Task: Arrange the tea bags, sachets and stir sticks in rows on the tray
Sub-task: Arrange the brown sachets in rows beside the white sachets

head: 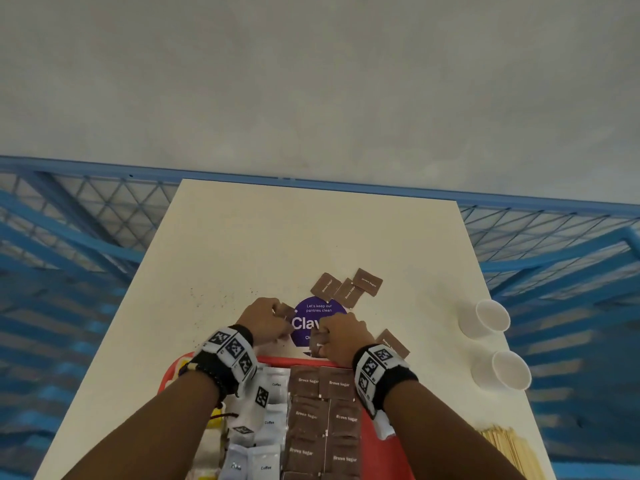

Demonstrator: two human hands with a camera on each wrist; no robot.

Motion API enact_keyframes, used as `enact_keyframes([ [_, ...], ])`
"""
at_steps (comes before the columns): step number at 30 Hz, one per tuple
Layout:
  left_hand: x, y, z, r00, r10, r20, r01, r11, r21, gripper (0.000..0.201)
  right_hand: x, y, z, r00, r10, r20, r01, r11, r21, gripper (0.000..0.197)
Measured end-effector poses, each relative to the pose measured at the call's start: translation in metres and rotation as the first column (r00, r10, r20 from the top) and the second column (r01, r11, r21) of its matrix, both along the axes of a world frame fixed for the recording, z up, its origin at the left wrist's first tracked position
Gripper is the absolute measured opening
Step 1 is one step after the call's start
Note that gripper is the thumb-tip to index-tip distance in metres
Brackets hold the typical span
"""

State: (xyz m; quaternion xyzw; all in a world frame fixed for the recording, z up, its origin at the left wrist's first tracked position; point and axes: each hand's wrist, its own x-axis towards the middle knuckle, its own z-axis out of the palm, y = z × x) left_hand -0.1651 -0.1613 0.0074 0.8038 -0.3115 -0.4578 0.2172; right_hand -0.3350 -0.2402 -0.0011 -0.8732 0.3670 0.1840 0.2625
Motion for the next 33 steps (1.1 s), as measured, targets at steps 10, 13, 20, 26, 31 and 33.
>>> enact_keyframes([
  [10,-0.013,0.014,0.017,0.937,0.155,-0.314,-0.194,0.976,-0.097,0.015,0.001,0.000,-0.004,1.000,-0.018,-0.004,0.017,0.999,-0.038,0.025],
  [13,-0.014,0.022,0.008,0.944,0.155,-0.290,-0.184,0.980,-0.074,0.021,0.002,0.002,-0.003,1.000,0.012,-0.014,-0.013,0.999,-0.036,0.018],
  [20,-0.020,0.025,-0.006,0.983,0.049,-0.175,-0.055,0.998,-0.029,0.013,0.003,0.003,-0.009,0.995,0.000,0.101,-0.005,0.999,0.046,0.007],
  [26,-0.024,0.025,-0.012,0.999,-0.038,-0.019,0.037,0.999,-0.037,0.015,-0.003,-0.001,0.001,0.973,-0.201,0.110,0.190,0.976,0.102,0.019],
  [31,-0.030,0.017,-0.001,0.938,0.197,-0.286,-0.229,0.970,-0.080,0.033,-0.023,-0.015,-0.003,0.688,-0.660,0.301,0.434,0.707,0.559,0.040],
  [33,-0.032,0.013,0.005,0.830,0.290,-0.477,-0.357,0.933,-0.053,0.043,-0.021,-0.015,0.011,0.649,-0.699,0.301,0.363,0.632,0.685,0.014],
])
